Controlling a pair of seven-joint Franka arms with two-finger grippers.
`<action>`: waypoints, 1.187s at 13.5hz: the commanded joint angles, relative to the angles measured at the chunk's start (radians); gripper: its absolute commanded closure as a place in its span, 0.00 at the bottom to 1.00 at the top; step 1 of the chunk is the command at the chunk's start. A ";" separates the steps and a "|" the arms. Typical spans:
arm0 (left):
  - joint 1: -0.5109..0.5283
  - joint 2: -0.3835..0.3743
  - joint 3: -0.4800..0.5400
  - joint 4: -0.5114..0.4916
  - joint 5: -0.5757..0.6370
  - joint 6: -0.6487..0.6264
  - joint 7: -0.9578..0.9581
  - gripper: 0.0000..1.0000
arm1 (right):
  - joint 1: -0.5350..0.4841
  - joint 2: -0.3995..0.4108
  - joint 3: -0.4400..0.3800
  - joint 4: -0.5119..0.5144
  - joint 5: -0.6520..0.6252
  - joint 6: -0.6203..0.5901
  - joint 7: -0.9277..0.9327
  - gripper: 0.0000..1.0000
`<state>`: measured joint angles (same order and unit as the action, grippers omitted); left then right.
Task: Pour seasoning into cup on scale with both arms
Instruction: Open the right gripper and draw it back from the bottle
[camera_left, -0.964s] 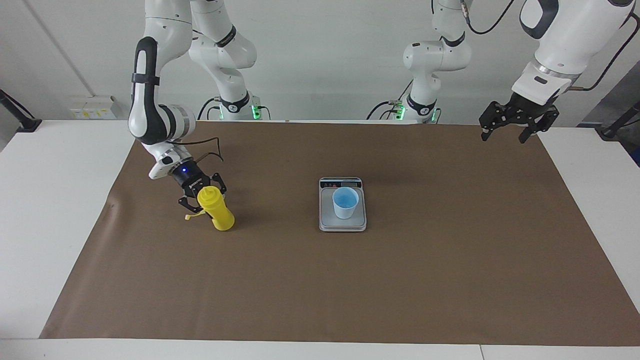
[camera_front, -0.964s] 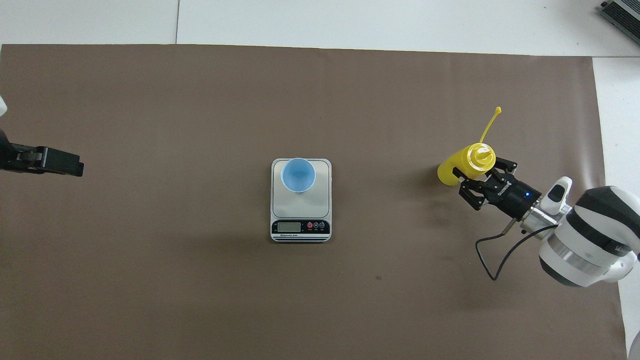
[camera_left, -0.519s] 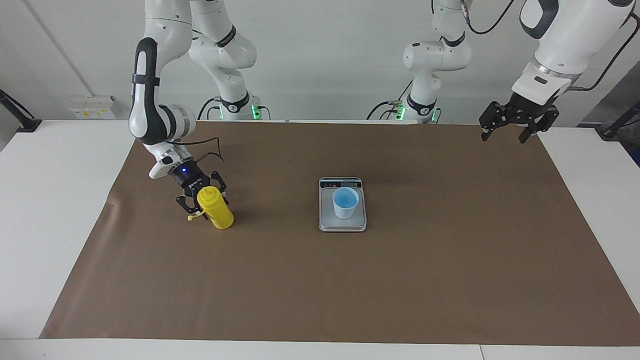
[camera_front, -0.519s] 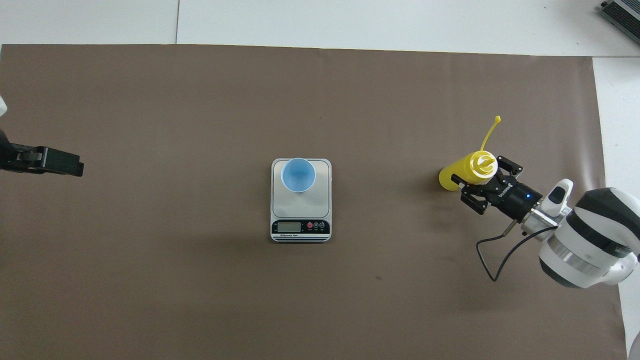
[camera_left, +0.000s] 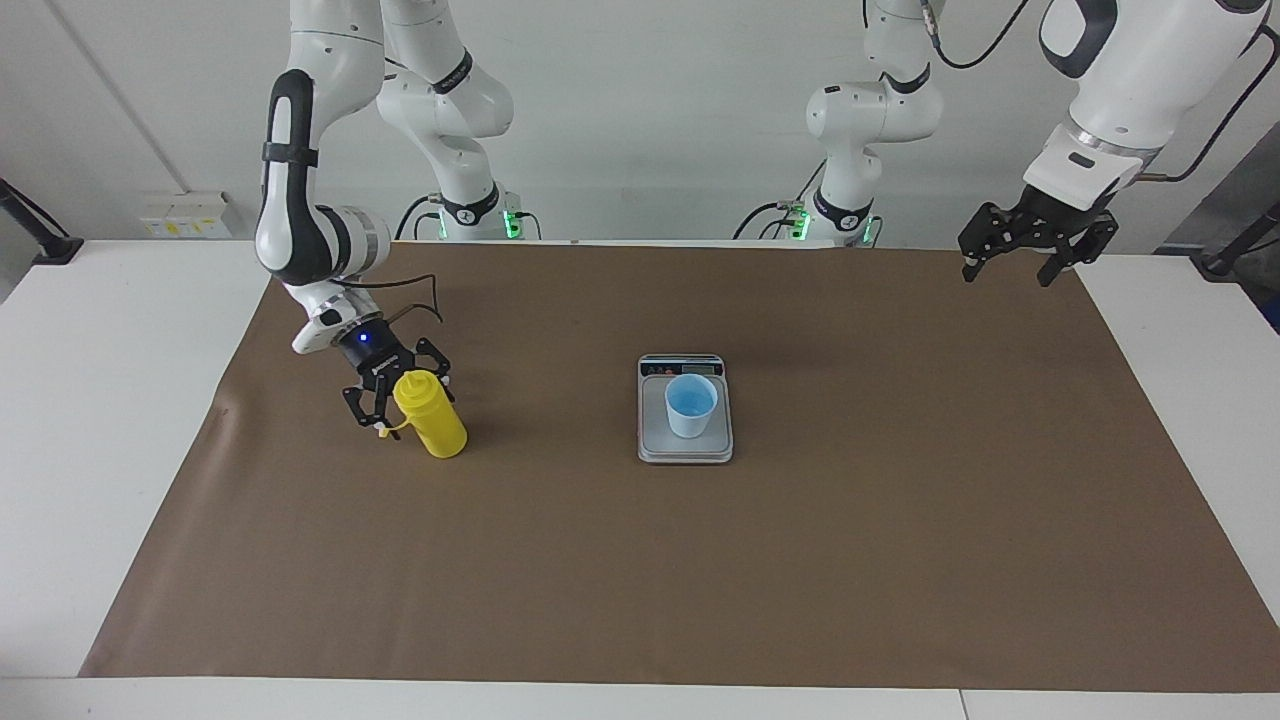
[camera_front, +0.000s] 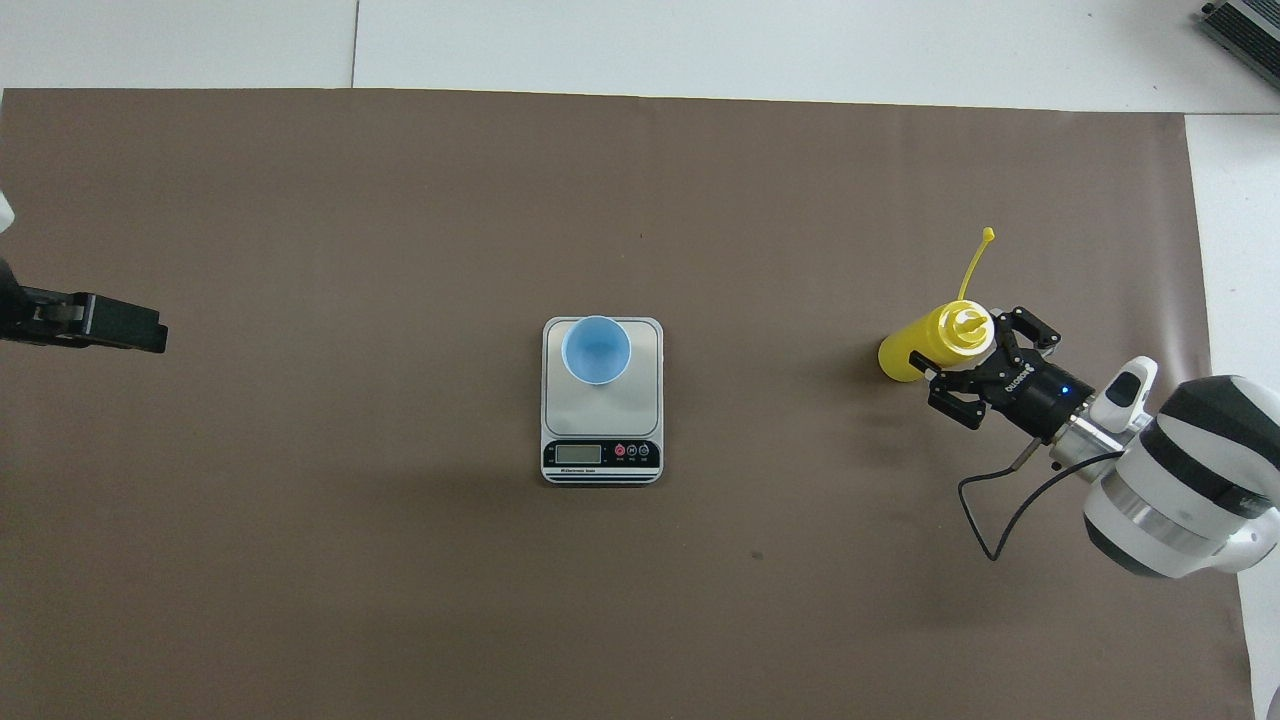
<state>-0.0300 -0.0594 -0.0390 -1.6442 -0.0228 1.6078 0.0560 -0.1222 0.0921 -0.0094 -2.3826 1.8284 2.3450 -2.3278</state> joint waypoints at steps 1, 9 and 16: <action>0.019 -0.020 -0.009 -0.020 -0.011 -0.002 0.008 0.00 | -0.014 -0.052 0.006 -0.012 -0.039 0.019 -0.024 0.00; 0.019 -0.020 -0.009 -0.020 -0.011 -0.002 0.008 0.00 | -0.002 -0.126 0.008 -0.012 -0.147 0.017 0.198 0.00; 0.019 -0.020 -0.009 -0.020 -0.011 -0.002 0.008 0.00 | -0.004 -0.190 0.006 -0.009 -0.300 0.017 0.393 0.00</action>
<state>-0.0300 -0.0594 -0.0390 -1.6442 -0.0228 1.6078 0.0560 -0.1214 -0.0568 -0.0043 -2.3820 1.5909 2.3568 -2.0145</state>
